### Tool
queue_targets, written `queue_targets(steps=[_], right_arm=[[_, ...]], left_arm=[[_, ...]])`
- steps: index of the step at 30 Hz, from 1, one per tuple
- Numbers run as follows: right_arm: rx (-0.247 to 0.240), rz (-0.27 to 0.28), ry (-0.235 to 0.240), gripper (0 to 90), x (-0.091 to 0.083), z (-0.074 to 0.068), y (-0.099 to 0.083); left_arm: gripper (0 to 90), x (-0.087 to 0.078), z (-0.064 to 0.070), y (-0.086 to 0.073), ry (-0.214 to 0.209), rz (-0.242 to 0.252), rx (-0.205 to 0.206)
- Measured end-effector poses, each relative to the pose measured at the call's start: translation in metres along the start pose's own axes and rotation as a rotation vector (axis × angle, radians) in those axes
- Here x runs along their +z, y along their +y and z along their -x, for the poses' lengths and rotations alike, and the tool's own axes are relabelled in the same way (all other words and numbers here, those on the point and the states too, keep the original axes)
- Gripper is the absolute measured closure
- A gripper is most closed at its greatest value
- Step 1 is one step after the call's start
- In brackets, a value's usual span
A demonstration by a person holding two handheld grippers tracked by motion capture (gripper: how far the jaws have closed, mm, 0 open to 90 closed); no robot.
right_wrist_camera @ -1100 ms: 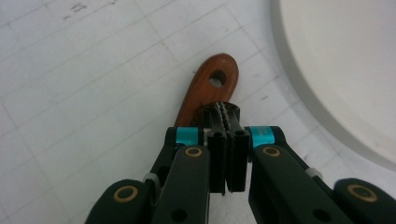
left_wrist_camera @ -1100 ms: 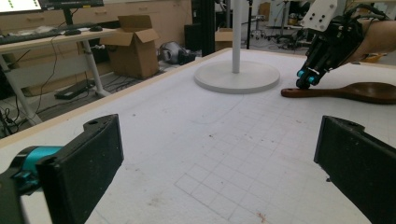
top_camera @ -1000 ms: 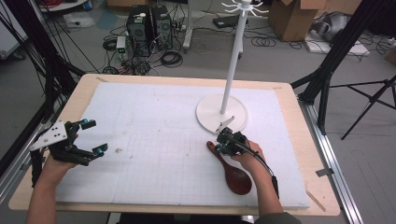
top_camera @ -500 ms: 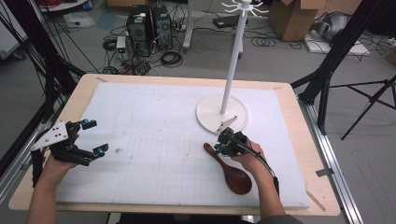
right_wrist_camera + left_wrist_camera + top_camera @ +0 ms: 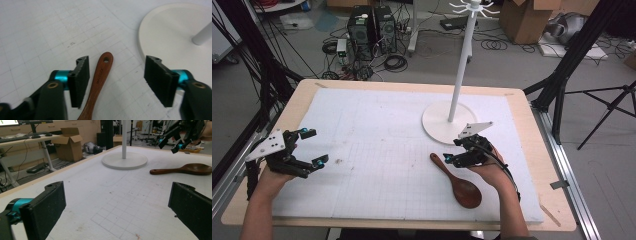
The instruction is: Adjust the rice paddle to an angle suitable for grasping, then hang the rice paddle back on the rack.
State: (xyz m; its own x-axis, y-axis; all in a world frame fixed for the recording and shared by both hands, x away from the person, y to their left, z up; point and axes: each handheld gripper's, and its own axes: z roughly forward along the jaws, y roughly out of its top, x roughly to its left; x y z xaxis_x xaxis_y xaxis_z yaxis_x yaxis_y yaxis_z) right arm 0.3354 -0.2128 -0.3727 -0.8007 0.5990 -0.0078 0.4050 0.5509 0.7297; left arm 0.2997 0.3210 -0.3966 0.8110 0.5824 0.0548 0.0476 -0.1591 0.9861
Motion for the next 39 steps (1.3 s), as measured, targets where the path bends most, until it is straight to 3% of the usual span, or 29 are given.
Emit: queue_targets(steps=[5,10,26,39], right_arm=[[0.024,0.06,0.01,27.5,-0.016,0.002,-0.005],[0.023,0.073,0.001,23.5,-0.027,0.002,-0.01],[0.043,0.092,-0.064,19.8,-0.061,0.011,-0.031],[0.019,0.061,-0.059,19.8,-0.065,0.01,-0.021]], left_arm=[[1.8,0.002,0.0,0.0,-0.011,-0.004,-0.001],[1.8,0.004,0.0,0.0,-0.025,-0.004,-0.005],[1.8,0.006,0.0,0.004,-0.04,0.003,0.005],[1.8,0.004,0.001,0.004,-0.031,-0.003,0.004]])
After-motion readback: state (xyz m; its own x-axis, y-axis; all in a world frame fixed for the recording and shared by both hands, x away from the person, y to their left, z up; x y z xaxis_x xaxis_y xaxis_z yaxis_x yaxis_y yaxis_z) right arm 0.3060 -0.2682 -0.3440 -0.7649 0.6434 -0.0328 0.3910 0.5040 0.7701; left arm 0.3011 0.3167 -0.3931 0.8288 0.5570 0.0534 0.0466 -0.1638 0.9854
